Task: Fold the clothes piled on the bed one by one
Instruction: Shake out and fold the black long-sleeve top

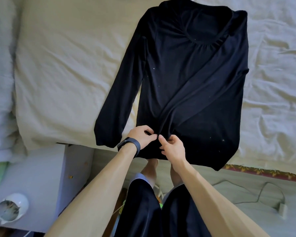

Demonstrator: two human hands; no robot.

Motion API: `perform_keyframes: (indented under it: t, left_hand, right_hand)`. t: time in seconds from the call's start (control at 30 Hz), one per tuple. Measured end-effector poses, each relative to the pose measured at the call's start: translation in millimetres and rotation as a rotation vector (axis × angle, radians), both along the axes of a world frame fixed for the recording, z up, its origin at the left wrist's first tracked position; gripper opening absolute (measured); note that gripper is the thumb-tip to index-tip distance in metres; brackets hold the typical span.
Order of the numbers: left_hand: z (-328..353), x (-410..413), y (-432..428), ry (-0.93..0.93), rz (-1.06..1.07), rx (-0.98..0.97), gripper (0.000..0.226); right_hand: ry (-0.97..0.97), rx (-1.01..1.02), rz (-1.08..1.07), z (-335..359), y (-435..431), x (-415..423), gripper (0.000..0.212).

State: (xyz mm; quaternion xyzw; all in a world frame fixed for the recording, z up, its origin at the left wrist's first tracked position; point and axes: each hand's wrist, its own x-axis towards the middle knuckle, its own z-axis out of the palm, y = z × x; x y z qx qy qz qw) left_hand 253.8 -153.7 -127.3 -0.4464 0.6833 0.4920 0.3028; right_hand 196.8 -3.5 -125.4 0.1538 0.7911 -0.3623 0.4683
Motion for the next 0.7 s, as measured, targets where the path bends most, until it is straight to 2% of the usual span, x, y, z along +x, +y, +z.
perform_keyframes:
  t: [0.07,0.23,0.37,0.5,0.6,0.7]
  left_hand:
    - [0.4,-0.2,1.2,0.01,-0.017,-0.003,0.013]
    - [4.3,3.5,1.1,0.047,-0.015,-0.035,0.014]
    - [14.7,11.8,-7.2,0.1,0.154,0.036,0.014]
    - [18.4,18.8,-5.0,0.024,0.161,-0.02,0.008]
    - [16.2,20.5,0.5,0.012,0.115,-0.074,0.014]
    - [13.4,21.1,3.3,-0.001,0.021,-0.23,0.016]
  right_hand:
    - [0.001,-0.002,-0.015,-3.1,0.6,-0.5,0.037]
    - [0.002,-0.054,-0.047,-5.8,7.3,2.9,0.028]
    - [0.056,-0.019,-0.107,-0.1,20.9,2.2,0.001]
    - [0.046,0.052,-0.122,2.3,26.6,7.3,0.023]
    - [0.044,0.106,-0.099,-0.9,25.2,12.2,0.017]
    - [-0.005,0.135,-0.108,-5.0,25.4,14.3,0.02]
